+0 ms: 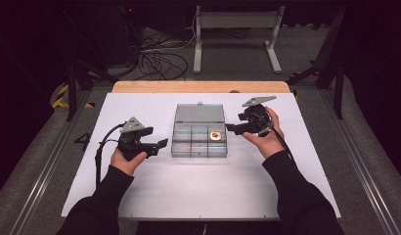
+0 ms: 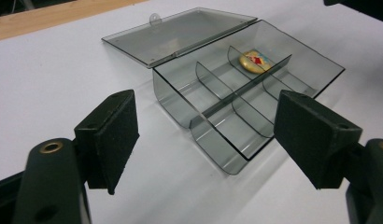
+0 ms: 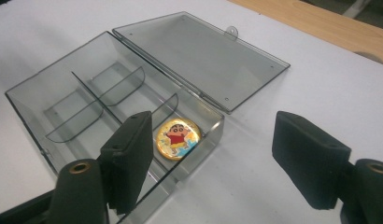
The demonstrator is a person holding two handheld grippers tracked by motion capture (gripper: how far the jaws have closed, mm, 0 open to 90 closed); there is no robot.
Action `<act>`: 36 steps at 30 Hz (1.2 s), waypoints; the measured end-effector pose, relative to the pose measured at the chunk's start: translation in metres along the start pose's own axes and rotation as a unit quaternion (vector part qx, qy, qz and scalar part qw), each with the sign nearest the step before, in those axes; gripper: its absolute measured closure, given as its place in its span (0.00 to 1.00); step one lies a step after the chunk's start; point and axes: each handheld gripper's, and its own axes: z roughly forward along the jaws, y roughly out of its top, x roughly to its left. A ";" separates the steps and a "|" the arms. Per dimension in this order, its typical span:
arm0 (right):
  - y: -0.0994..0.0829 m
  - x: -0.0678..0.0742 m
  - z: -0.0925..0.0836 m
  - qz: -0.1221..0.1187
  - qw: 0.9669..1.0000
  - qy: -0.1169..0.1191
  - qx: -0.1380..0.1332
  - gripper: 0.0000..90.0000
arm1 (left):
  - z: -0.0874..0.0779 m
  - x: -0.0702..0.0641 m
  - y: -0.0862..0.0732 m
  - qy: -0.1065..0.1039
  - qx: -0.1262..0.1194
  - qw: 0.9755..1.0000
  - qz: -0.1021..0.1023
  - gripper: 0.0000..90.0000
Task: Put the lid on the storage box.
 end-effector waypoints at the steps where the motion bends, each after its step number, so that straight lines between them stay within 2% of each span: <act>1: 0.000 0.000 0.000 0.001 1.000 -0.002 0.001 0.33 | 0.002 0.002 0.002 0.001 0.001 1.000 0.000 0.25; 9: -0.001 -0.004 0.005 0.020 1.000 0.004 -0.012 0.31 | 0.014 0.012 0.016 0.001 0.018 1.000 -0.020 0.23; 19: 0.004 -0.009 0.015 0.034 0.999 0.003 -0.002 0.24 | 0.026 0.019 0.032 0.014 0.031 0.999 -0.019 0.21; 26: 0.010 -0.010 0.018 0.033 0.999 0.000 0.001 0.23 | 0.033 0.025 0.037 0.014 0.036 0.999 -0.030 0.21; 30: 0.011 -0.011 0.020 0.030 1.000 -0.006 0.002 0.23 | 0.038 0.027 0.038 0.023 0.044 0.999 -0.020 0.21; 32: 0.011 -0.012 0.020 0.022 1.000 -0.014 0.001 0.25 | 0.040 0.027 0.038 0.019 0.044 0.999 -0.022 0.21; 36: 0.011 -0.013 0.021 0.022 1.000 -0.017 -0.005 0.27 | 0.042 0.029 0.040 0.021 0.043 0.999 -0.021 0.21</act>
